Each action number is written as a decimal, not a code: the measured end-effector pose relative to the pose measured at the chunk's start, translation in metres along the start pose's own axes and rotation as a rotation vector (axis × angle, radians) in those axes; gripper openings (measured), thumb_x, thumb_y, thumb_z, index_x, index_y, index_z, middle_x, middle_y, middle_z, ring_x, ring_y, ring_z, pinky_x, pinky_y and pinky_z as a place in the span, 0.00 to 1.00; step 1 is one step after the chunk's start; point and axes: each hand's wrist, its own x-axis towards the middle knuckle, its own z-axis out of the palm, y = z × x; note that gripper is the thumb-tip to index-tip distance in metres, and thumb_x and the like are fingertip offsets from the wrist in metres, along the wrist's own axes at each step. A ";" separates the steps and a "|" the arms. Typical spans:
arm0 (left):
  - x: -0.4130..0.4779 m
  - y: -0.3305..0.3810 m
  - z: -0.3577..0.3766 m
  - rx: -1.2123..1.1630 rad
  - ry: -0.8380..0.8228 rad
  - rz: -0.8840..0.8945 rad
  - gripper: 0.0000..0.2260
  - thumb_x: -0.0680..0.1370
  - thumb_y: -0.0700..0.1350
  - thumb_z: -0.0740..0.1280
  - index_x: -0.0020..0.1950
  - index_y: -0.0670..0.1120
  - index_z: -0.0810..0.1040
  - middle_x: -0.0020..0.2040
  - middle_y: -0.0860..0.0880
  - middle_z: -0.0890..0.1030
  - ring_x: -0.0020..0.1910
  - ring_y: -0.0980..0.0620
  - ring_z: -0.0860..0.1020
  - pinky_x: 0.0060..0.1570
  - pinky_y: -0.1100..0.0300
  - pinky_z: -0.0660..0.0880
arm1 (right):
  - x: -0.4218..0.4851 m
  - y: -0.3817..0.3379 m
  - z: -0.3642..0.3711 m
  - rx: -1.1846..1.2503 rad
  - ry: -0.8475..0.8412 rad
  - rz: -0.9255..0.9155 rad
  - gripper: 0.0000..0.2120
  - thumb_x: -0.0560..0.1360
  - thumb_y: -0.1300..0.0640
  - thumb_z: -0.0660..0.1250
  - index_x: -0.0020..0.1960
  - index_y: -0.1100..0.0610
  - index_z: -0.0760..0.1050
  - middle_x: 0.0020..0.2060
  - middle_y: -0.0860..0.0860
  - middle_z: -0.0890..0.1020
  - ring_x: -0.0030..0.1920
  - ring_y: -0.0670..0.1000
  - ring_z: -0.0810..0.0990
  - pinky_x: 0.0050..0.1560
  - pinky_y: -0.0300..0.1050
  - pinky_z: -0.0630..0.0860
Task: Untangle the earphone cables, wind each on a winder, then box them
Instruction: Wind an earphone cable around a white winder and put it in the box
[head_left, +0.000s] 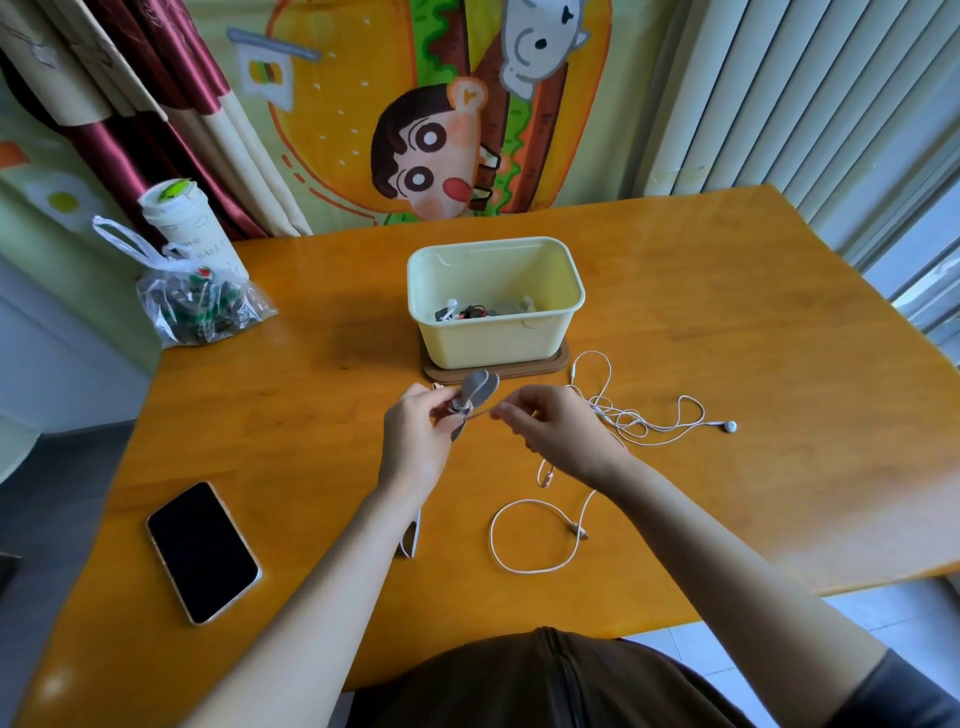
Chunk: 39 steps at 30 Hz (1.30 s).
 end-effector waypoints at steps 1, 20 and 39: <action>-0.001 0.000 0.001 0.002 -0.030 0.023 0.11 0.73 0.34 0.72 0.54 0.42 0.83 0.44 0.47 0.78 0.44 0.50 0.78 0.43 0.63 0.70 | 0.002 0.000 -0.004 -0.046 0.040 -0.014 0.08 0.78 0.55 0.64 0.44 0.56 0.80 0.29 0.41 0.73 0.29 0.41 0.70 0.30 0.30 0.66; -0.007 0.036 -0.002 -0.878 -0.246 -0.214 0.12 0.74 0.34 0.68 0.49 0.50 0.82 0.43 0.54 0.85 0.46 0.57 0.81 0.46 0.66 0.75 | 0.011 0.025 -0.010 0.297 0.203 0.146 0.12 0.76 0.53 0.67 0.39 0.60 0.78 0.27 0.46 0.75 0.27 0.42 0.70 0.31 0.36 0.68; -0.005 0.030 0.003 -0.864 -0.072 -0.287 0.15 0.75 0.36 0.68 0.62 0.43 0.79 0.55 0.49 0.83 0.56 0.55 0.80 0.52 0.66 0.76 | 0.009 0.022 0.001 0.347 0.352 0.161 0.12 0.78 0.55 0.64 0.44 0.63 0.79 0.31 0.49 0.77 0.28 0.44 0.70 0.29 0.34 0.67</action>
